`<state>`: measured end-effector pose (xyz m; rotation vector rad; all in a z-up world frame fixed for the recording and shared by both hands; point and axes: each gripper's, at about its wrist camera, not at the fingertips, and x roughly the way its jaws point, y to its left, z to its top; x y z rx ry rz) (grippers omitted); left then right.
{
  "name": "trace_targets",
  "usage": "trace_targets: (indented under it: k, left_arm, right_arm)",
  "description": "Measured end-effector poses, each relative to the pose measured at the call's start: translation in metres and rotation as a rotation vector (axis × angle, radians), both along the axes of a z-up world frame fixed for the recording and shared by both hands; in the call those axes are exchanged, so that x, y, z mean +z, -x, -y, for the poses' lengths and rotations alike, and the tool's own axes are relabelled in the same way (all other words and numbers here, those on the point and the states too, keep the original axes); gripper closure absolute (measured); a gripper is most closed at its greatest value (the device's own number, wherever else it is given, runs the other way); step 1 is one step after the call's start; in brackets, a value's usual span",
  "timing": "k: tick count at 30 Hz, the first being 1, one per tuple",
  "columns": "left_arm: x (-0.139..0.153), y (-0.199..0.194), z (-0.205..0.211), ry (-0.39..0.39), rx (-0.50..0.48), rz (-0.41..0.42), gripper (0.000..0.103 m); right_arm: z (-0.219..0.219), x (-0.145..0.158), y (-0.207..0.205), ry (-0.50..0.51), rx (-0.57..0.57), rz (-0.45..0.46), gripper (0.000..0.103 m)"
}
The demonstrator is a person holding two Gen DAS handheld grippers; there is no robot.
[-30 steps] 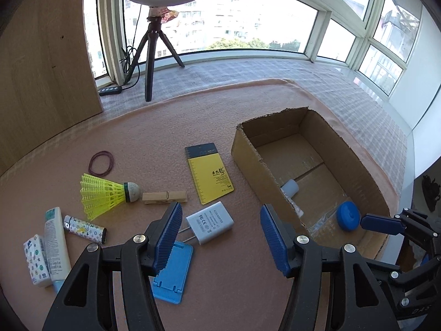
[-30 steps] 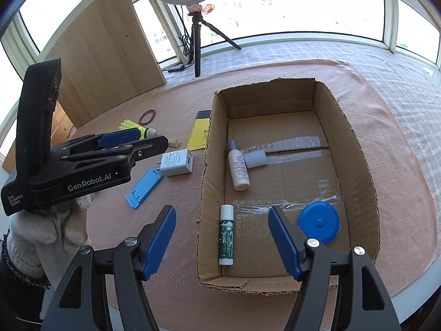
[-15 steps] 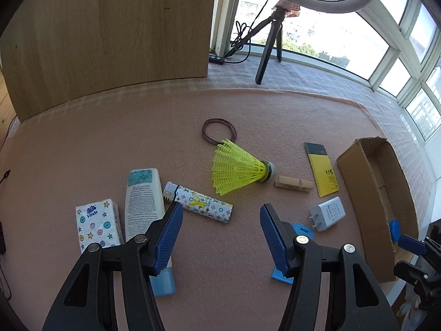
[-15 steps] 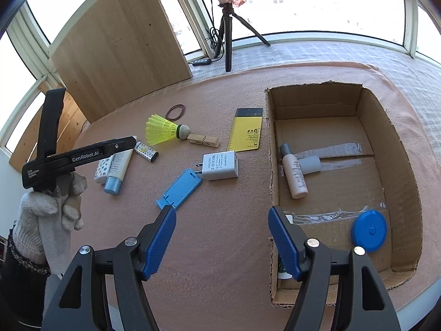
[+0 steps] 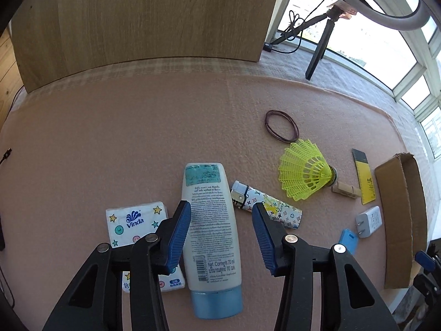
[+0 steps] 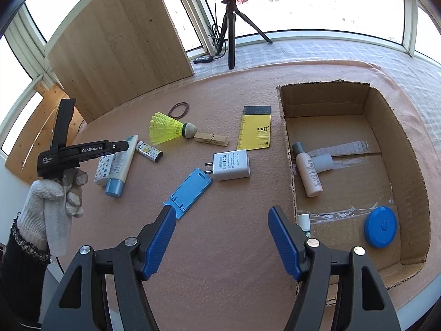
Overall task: Organize objects
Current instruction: 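Grasp the white sunscreen tube with the left tool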
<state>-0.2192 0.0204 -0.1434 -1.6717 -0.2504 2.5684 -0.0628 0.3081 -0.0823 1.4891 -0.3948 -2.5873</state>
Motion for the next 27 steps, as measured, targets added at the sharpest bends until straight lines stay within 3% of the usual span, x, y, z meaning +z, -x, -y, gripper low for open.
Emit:
trace_targets:
  k: [6, 10, 27]
  left_arm:
    - [-0.008, 0.003, 0.001, 0.005, -0.001, 0.02, 0.056]
    - [-0.01, 0.001, 0.002, 0.006, 0.0, 0.025, 0.062]
    - [-0.01, -0.037, -0.007, -0.02, 0.029, 0.011, 0.062]
  right_arm:
    - [0.002, 0.0, 0.0, -0.001, -0.004, 0.005, 0.037]
    - [0.004, 0.001, -0.001, -0.006, 0.0, 0.007, 0.037]
    - [0.018, -0.003, 0.003, 0.013, 0.04, 0.013, 0.037]
